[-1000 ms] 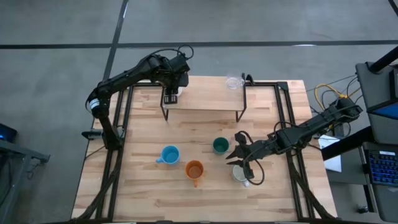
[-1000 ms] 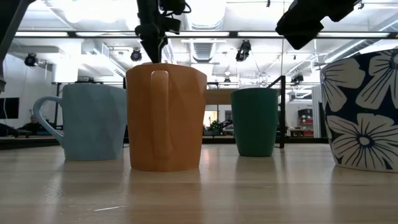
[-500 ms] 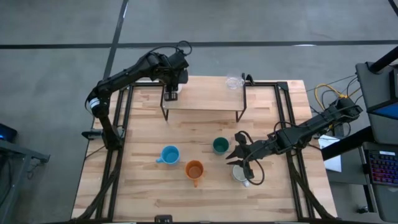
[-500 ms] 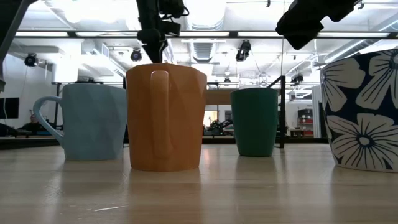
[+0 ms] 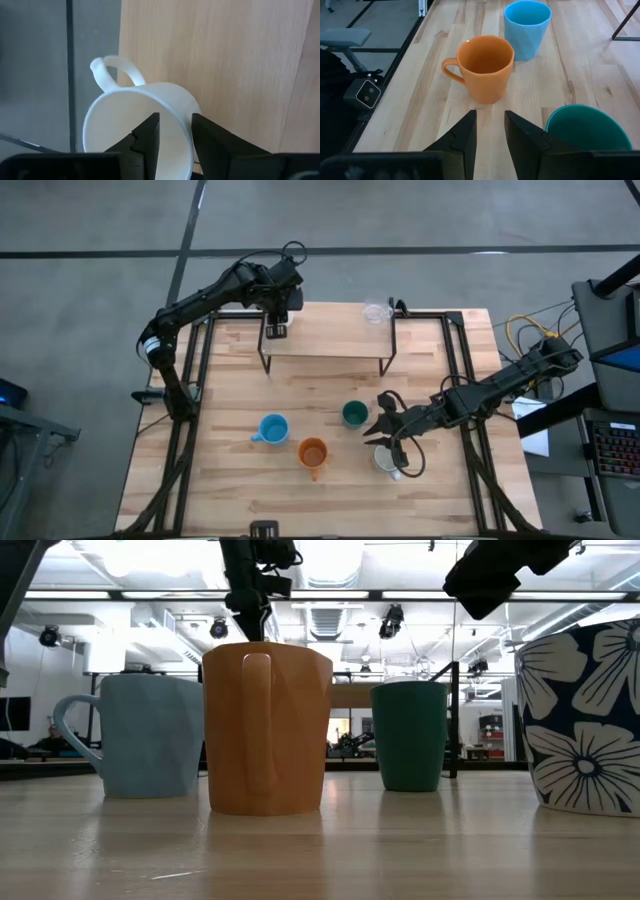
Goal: Stack small to large cups/mugs on shelf
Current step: Put the white cup on the shelf, then put the orange cup on the shelf
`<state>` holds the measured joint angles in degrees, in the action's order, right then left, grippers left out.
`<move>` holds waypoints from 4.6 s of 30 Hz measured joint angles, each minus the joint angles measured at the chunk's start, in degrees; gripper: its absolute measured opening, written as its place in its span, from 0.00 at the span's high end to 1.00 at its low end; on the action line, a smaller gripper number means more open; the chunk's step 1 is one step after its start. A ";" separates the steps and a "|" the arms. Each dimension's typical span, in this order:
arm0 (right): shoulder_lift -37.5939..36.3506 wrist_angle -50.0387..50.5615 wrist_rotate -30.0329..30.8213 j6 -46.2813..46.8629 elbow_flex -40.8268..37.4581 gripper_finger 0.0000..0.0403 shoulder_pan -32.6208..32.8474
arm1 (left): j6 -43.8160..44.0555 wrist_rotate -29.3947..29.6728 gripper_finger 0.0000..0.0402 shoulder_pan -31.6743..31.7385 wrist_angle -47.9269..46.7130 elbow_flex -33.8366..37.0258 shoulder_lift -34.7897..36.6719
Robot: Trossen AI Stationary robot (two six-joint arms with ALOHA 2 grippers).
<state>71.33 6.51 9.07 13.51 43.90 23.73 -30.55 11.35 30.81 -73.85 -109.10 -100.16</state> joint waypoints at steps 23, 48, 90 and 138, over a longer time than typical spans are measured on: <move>0.01 0.01 0.01 0.29 0.00 0.77 0.02 | 0.43 -0.94 0.75 0.72 0.91 0.00 0.00; 0.02 -0.05 0.01 0.03 0.00 0.77 0.00 | 3.18 -0.18 0.75 -0.53 -2.79 -0.41 0.84; 4.51 -20.14 4.92 2.08 -0.20 0.77 0.38 | 44.98 -9.07 0.91 -50.62 -12.15 31.53 23.62; 41.80 -19.43 49.52 20.02 26.10 0.47 27.02 | 31.25 59.73 1.00 -87.59 116.98 87.98 36.16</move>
<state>113.13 -12.92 58.59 33.53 70.00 50.75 0.70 71.08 -56.78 43.13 -21.12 -64.00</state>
